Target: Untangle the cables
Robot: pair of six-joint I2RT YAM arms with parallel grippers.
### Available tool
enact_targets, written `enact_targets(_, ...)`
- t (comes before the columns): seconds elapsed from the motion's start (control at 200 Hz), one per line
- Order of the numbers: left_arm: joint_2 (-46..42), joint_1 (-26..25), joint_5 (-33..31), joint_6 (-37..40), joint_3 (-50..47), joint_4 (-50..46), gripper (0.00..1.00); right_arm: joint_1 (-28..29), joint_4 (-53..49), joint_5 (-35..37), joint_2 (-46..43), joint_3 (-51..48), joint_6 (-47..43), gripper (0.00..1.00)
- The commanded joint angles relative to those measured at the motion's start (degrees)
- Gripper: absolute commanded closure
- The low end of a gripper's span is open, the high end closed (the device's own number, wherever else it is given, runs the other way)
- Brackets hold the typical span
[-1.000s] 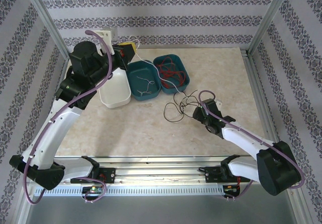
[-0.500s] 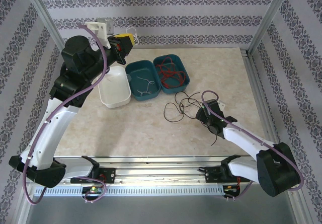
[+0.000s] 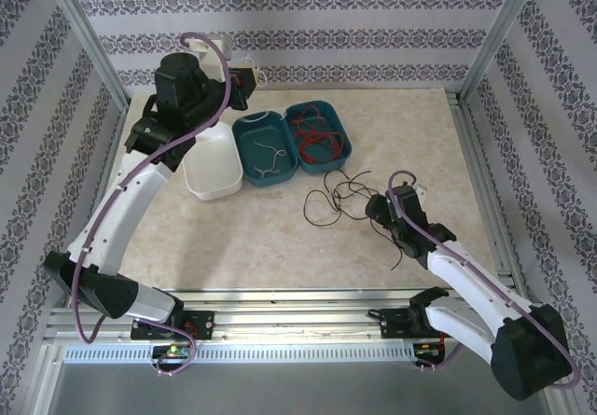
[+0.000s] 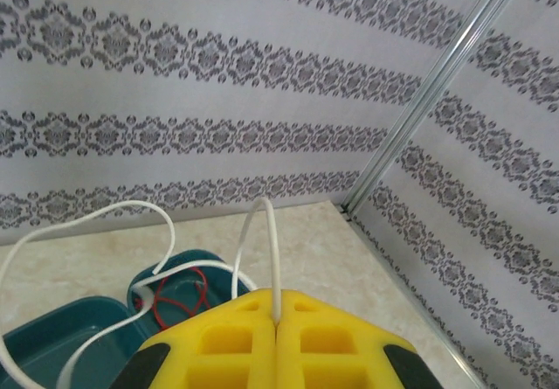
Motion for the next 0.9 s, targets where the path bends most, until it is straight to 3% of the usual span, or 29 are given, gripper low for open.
enact_targets(0.0, 2.0, 0.6, -0.3, -0.4, 0.2, 0.3, 1.0, -0.7, -2.7, 2.0, -2.2, 0.3, -1.1, 0.15)
enact_targets(0.275, 5.7, 0.7, -6.3, 2.3, -1.1, -2.0, 1.0, -0.9, -4.6, 3.1, -6.7, 0.1, -1.6, 0.09)
enact_targets(0.894, 11.7, 1.7, -8.1, 2.5, -2.6, -3.6, 1.0, -1.0, -6.3, 3.9, -9.9, 0.0, -1.9, 0.06)
